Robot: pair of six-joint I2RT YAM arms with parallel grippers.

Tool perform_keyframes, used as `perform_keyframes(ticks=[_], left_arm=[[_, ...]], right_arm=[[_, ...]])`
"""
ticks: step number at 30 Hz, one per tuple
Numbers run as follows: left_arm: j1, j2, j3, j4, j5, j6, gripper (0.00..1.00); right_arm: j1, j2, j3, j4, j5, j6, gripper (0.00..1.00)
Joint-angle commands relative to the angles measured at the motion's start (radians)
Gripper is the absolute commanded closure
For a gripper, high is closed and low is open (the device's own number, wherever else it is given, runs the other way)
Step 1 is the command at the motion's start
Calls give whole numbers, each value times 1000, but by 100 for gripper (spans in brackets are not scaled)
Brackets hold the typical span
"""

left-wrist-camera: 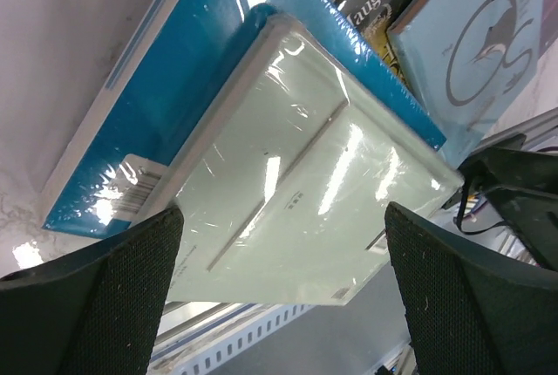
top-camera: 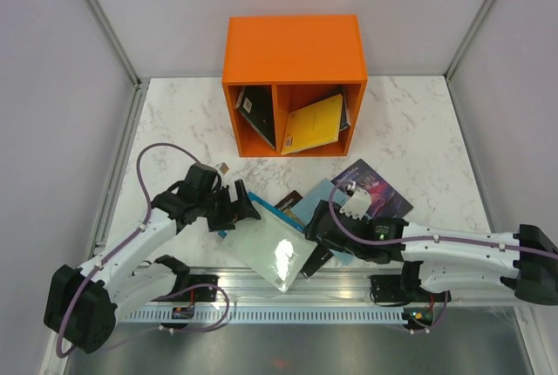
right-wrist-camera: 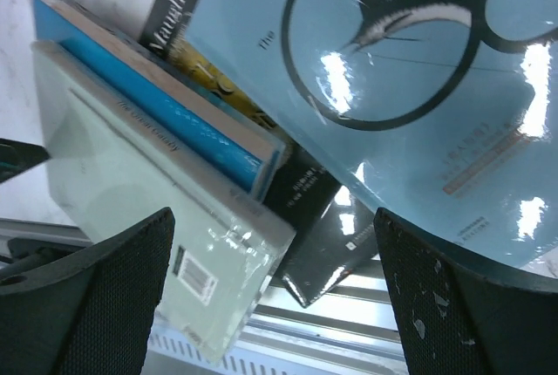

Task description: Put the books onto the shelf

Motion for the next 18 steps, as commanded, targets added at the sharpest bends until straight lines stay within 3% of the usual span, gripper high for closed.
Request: perform_keyframes(ticks=[1,12,18], left_arm=[[-2,32,-48,93,16,-53,0],[-2,41,-113,164,48,-145,0],[-2,44,-155,199,56,-164,0]], right_arm=[[13,-10,-46,38,-21,33,2],[107,62,-138,332,-90,42,2],[142,89,-216,665,-159,-34,2]])
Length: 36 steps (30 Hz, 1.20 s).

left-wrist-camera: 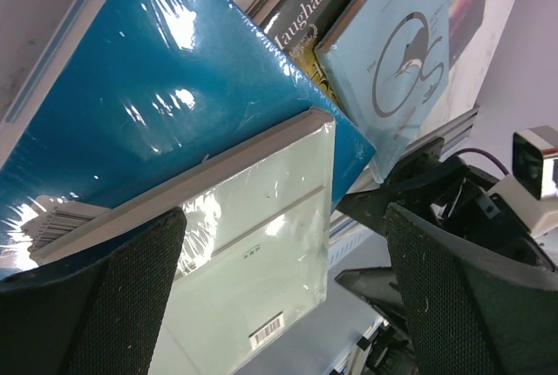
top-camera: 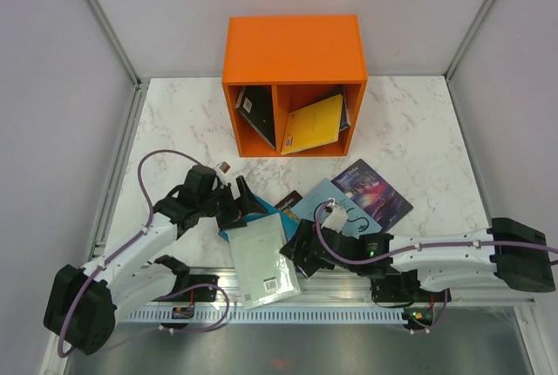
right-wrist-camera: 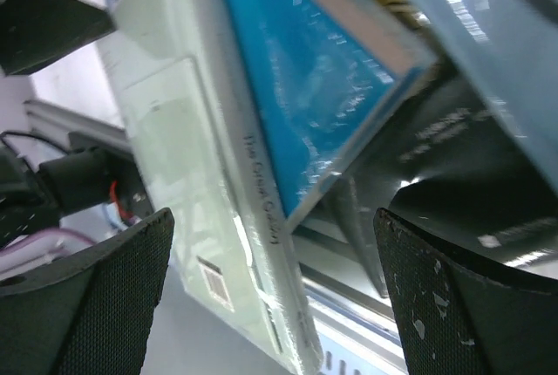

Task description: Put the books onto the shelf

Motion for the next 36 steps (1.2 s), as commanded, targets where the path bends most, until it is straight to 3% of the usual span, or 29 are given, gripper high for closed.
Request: perform_keyframes(ticks=[1,13,16,19,20,25,26,33,36], left_arm=[[-2,42,-85,-10,-39,-20,0],[-2,11,-128,16,-1,-21,0],[-2,-9,-138,15,17,-24,0],[-2,-23,-144,15,42,-26,0],[-2,-32,-145,15,48,-26,0],[-2,-55,-154,15,91,-32,0],[-2,-62,-153,13,94,-30,0],[-2,-98,-23,-94,47,77,0],[-2,-112,37,-139,16,123,0]], right_arm=[[24,33,-28,294,-57,-42,2],[168,398,69,526,-100,-4,5],[193,450,75,563,-77,22,17],[210,471,75,574,-45,41,39],[214,469,78,571,-32,48,51],[256,441,112,492,78,62,82],[266,437,134,468,90,64,97],[314,273,227,220,205,49,100],[325,146,270,13,287,39,100]])
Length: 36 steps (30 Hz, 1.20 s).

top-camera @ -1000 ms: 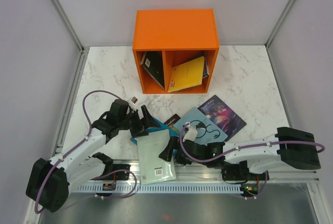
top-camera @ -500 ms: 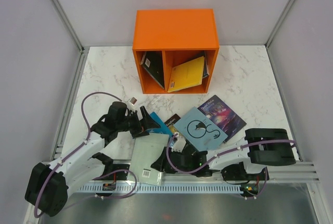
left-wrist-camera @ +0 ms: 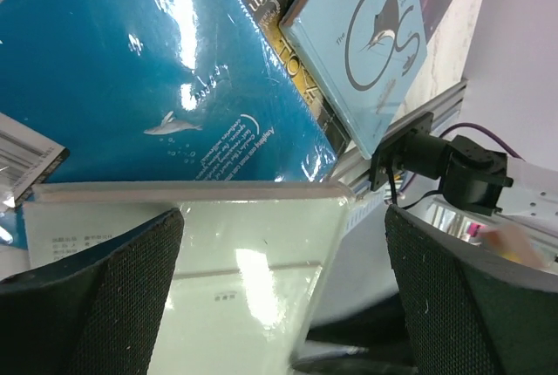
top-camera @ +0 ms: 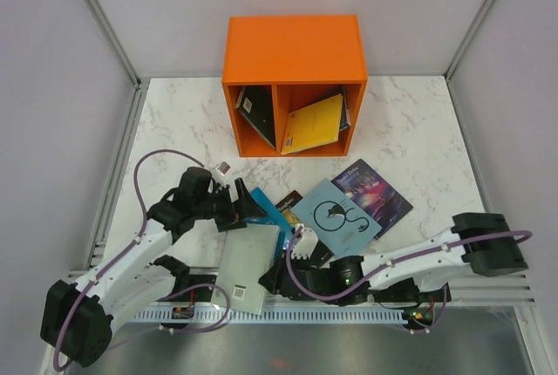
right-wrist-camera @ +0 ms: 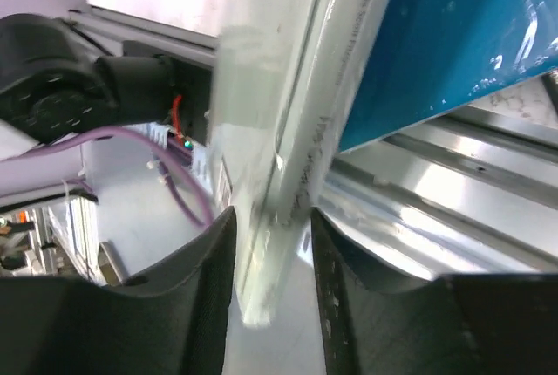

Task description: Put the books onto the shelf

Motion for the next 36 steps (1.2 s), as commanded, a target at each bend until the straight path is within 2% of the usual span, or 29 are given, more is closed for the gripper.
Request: perform_keyframes(ticks=[1,3,7,9,12,13,16,17,21,26,29,33,36], left_arm=[[-4,-9,70,-147,-63,113,0],[-4,-14,119,-163,-68,130,0],[-3,-17,190,-204,-94,185,0],[-3,-17,201,-213,-92,194,0],[-3,-15,195,-249,-80,190,0],[-3,-19,190,-265,-94,186,0],[-4,-34,141,-282,-121,148,0],[-4,-32,135,-282,-127,139,0],[-6,-3,124,-282,-160,120,0],[-4,29,127,-279,-146,127,0],[-4,29,124,-270,-141,131,0],[-4,32,121,-259,-132,139,0],[-4,40,121,-258,-114,143,0]], right_arm=[[18,-173,93,-205,153,-33,100],[18,-268,116,-295,231,-41,100],[15,-386,130,-354,364,-61,100],[12,-408,133,-356,382,-81,100],[-7,-359,155,-360,307,-121,100],[-10,-339,158,-368,249,-116,82],[-10,-235,133,-362,165,-46,14],[-11,-180,106,-342,113,-39,7],[-10,-61,37,-106,28,-27,3],[-11,52,0,27,10,-4,2],[-11,112,-46,178,-1,7,2],[0,223,-120,540,0,23,3],[13,316,-156,743,32,37,5]])
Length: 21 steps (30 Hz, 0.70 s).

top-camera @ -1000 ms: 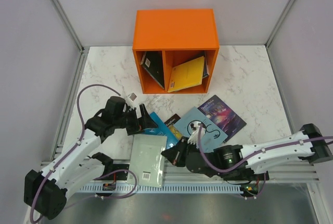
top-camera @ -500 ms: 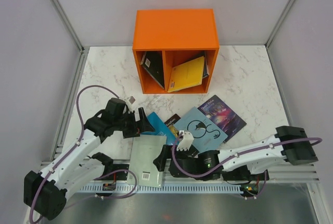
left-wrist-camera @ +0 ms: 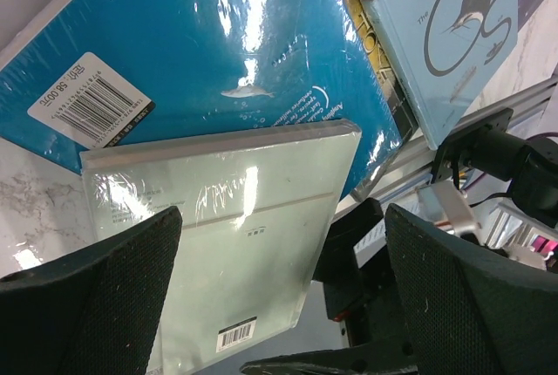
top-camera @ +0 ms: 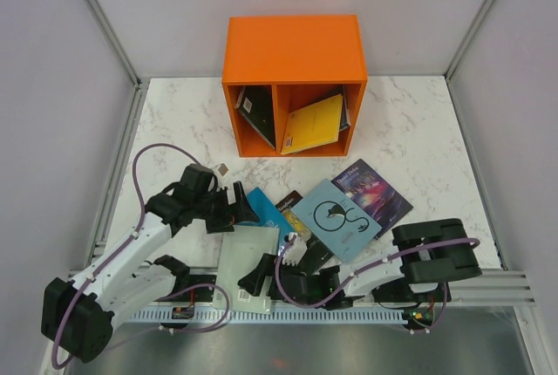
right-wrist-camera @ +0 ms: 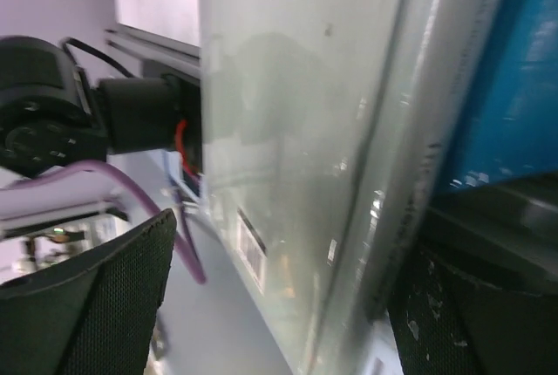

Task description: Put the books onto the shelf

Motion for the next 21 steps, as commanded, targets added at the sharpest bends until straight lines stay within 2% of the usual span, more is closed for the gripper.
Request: perform_keyframes(ticks=[1,3,6,7,9,10,11,12,16,18,19,21], left_arm=[[-1,10,-2,23,13,5,0],[-1,11,-5,23,22,7,0],[-1,17,-4,28,28,10,0],[-1,20,-4,26,31,11,0],[-1,28,-4,29,33,13,0],[-1,31,-2,29,34,15,0],[-1,33,-2,29,39,16,0],[-1,36,-2,29,44,18,0],[-1,28,4,29,48,24,0],[-1,19,9,29,53,30,0],[-1,10,16,23,51,33,0],[-1,3,29,19,45,47,0]], right_arm=[[21,108,-60,328,43,33,8],[36,157,-97,462,77,42,13],[56,204,-151,592,138,73,33],[65,223,-163,625,159,84,51],[71,238,-165,640,164,90,68],[73,250,-160,648,161,85,86],[74,253,-156,656,147,81,96],[76,254,-153,657,141,73,100],[82,191,-157,653,104,18,100],[93,145,-165,592,103,3,100],[100,73,-165,540,107,3,100],[110,-22,-145,275,136,-2,100]])
